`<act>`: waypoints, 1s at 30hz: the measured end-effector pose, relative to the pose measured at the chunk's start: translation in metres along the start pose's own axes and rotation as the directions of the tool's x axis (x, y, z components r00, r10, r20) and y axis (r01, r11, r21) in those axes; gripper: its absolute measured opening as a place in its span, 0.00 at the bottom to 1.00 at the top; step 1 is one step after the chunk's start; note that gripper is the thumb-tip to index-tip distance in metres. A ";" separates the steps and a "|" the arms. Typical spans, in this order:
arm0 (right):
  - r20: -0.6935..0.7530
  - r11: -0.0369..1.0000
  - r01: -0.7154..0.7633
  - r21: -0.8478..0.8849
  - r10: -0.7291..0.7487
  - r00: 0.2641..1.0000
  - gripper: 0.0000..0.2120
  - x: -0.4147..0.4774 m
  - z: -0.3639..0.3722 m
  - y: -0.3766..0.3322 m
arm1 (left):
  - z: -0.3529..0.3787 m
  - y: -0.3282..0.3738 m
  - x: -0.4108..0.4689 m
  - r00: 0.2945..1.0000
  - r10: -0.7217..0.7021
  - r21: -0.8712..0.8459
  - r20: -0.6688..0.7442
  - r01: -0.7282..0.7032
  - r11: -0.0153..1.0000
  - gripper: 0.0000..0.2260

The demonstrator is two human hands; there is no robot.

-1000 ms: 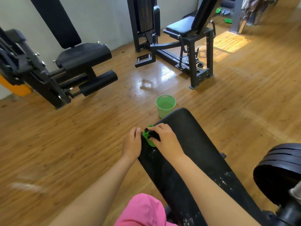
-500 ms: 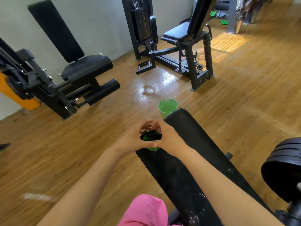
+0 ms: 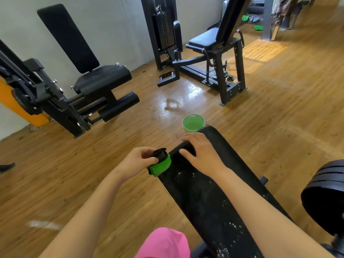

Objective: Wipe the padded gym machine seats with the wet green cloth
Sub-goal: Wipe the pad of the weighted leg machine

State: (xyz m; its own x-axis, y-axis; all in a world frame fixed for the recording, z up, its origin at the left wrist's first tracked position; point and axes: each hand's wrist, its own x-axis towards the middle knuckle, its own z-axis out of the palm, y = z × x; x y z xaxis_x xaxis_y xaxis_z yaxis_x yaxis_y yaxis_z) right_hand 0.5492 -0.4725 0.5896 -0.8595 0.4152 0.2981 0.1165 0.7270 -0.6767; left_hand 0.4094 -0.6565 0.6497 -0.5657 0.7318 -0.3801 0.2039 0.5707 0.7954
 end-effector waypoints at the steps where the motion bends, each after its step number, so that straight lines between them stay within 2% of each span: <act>1: 0.018 0.996 -0.038 -0.083 0.039 0.999 0.21 0.001 -0.002 0.009 | 0.000 -0.004 -0.003 0.997 0.001 -0.016 -0.075 -0.002 1.000 0.10; 3: 0.080 0.972 -0.090 -0.218 0.110 0.991 0.24 0.004 -0.001 0.026 | 0.003 -0.011 -0.006 0.978 -0.001 0.005 -0.209 0.003 1.000 0.09; 5: 0.092 0.950 -0.074 -0.303 0.107 0.990 0.25 0.009 0.004 0.037 | 0.008 -0.013 -0.004 0.952 0.027 0.081 -0.303 -0.002 0.997 0.08; 8: 0.098 0.936 -0.039 -0.351 0.078 0.992 0.25 0.020 0.009 0.050 | 0.022 -0.006 0.002 0.938 0.092 0.179 -0.335 -0.032 0.983 0.08; 11: 0.129 0.940 -0.037 -0.340 0.086 0.988 0.30 0.025 0.012 0.065 | 0.042 -0.005 0.009 0.945 0.123 0.267 -0.302 -0.040 0.963 0.10; 14: 0.122 0.951 -0.025 -0.307 0.065 0.990 0.34 0.024 0.015 0.075 | 0.052 -0.007 0.010 0.907 0.117 0.269 -0.405 -0.004 0.963 0.11; 17: 0.121 0.960 -0.014 -0.280 0.050 0.991 0.31 0.024 0.014 0.076 | 0.070 -0.007 0.000 0.853 0.161 0.344 -0.497 0.024 0.939 0.11; 20: 0.105 0.961 -0.018 -0.275 0.049 0.993 0.23 0.024 0.014 0.077 | 0.104 -0.013 -0.013 0.853 0.194 0.414 -0.485 0.028 0.910 0.13; 22: 0.098 0.968 -0.014 -0.251 0.040 0.994 0.21 0.024 0.013 0.077 | 0.118 -0.017 -0.019 0.858 0.201 0.426 -0.472 0.023 0.904 0.14; 27: 0.100 0.975 -0.009 -0.222 0.032 0.994 0.21 0.025 0.012 0.079 | 0.087 -0.013 -0.006 0.821 0.203 0.325 -0.534 -0.022 0.945 0.09; 30: 0.096 0.976 -0.011 -0.219 0.033 0.995 0.21 0.025 0.013 0.079 | 0.063 -0.009 0.013 0.800 0.179 0.323 -0.573 0.020 0.946 0.08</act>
State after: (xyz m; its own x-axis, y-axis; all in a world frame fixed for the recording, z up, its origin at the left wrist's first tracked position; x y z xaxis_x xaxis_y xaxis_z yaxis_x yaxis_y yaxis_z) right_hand 0.5309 -0.4121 0.5350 -0.8988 0.3849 0.2099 0.2325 0.8244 -0.5161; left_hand 0.4506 -0.6288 0.6083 -0.8741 0.4735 0.1088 0.4393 0.6748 0.5930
